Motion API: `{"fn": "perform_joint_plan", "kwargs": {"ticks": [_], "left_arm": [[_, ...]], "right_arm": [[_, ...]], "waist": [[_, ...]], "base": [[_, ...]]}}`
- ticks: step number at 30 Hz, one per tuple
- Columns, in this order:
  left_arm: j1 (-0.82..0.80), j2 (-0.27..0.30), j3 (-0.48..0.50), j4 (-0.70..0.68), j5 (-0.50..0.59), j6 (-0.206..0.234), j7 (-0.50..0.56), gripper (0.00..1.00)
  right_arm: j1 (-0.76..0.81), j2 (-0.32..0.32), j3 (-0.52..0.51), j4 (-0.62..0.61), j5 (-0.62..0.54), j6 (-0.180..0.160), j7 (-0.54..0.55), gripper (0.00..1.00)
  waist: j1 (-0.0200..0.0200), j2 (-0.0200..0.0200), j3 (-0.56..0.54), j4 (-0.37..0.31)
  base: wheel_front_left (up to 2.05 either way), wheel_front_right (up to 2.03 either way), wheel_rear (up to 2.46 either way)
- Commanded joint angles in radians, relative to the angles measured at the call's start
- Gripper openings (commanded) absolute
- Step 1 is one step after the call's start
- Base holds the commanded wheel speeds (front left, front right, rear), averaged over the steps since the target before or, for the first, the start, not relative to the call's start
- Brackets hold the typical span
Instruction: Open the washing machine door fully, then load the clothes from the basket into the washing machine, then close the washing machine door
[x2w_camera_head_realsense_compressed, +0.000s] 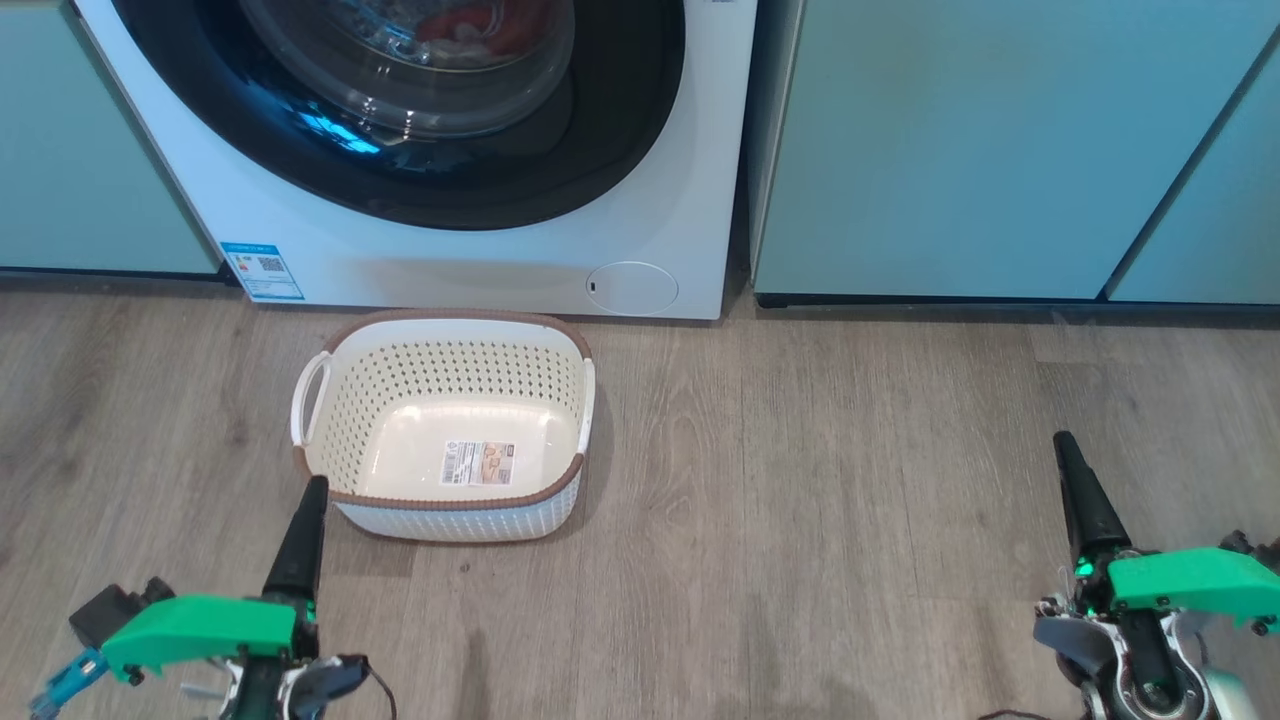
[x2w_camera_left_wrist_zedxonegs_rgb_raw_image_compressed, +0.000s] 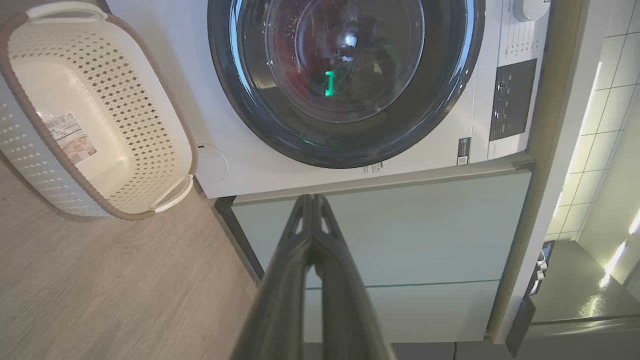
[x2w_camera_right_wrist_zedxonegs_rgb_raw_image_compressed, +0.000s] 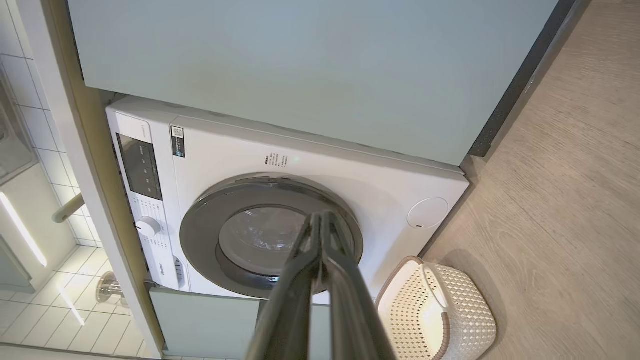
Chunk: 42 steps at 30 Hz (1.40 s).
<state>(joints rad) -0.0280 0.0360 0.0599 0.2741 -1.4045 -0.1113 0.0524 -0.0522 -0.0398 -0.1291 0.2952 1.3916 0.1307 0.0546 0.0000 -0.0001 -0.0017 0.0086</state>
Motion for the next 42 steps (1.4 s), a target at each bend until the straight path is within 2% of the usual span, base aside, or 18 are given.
{"fn": "perform_joint_plan", "kwargs": {"ticks": [1, 18, 42], "left_arm": [[-0.06, 0.012, 0.032, -0.03, -0.031, -0.009, 0.013, 0.0], [-0.08, 0.014, 0.054, -0.029, -0.204, -0.019, 0.061, 0.0], [-0.08, 0.014, 0.054, -0.029, -0.204, -0.019, 0.061, 0.0]], "right_arm": [[-0.049, -0.01, 0.015, -0.04, 0.034, 0.0, 0.01, 0.0], [-0.056, -0.01, 0.015, -0.05, 0.217, 0.0, 0.059, 0.0], [-0.056, -0.01, 0.015, -0.05, 0.217, 0.0, 0.059, 0.0]], "waist": [[0.0, 0.0001, 0.0, -0.001], [0.0, 0.0001, 0.005, -0.009], [0.0, 0.0001, 0.005, -0.009]], "base": [[0.0, 0.0, 0.0], [0.0, 0.0, 0.0], [0.0, 0.0, 0.0]]}}
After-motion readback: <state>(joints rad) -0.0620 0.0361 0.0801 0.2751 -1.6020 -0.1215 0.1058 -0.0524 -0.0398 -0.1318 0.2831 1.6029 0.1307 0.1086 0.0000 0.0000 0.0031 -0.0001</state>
